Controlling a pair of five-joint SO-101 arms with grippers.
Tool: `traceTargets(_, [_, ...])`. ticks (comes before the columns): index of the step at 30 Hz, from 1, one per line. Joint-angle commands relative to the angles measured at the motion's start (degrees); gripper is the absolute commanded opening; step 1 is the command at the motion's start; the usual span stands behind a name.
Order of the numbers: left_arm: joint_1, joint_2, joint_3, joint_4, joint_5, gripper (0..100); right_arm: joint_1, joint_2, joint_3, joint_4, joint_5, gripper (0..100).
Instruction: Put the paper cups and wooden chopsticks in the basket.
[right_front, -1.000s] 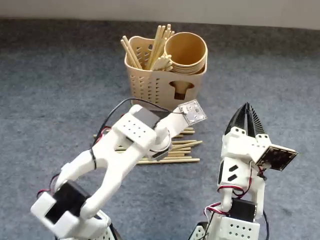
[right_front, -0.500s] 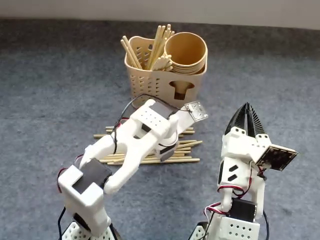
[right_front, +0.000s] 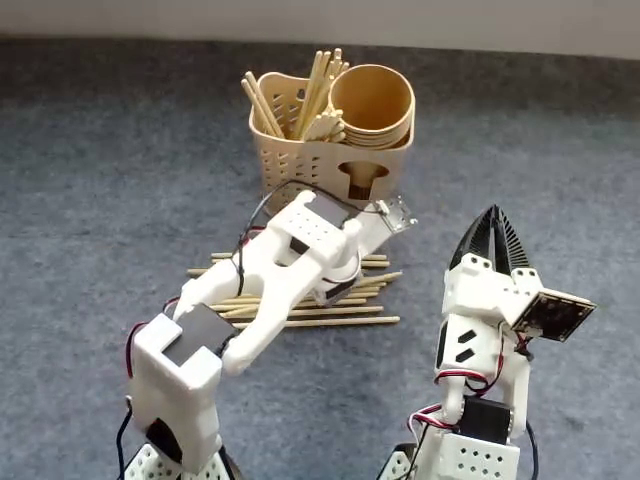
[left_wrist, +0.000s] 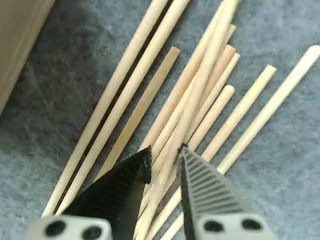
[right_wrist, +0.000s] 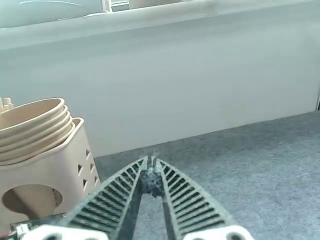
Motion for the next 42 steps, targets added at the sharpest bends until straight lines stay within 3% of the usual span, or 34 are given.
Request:
traceTargets(1, [2.4,0.2,-0.7,0.4,0.3,7,0.7,-0.7,-1.1,-0.1,-0.1,1.9])
traceTargets(25, [3.4,-10.6,0.4,10.1,2.5,2,0.7,-0.7,-1.1,-0.1,0.0,1.9])
traceTargets(42, [0.7,-52.7,15.8,8.9,6.3,1,0.7,-0.7,-1.0,-0.1,0.0,1.9])
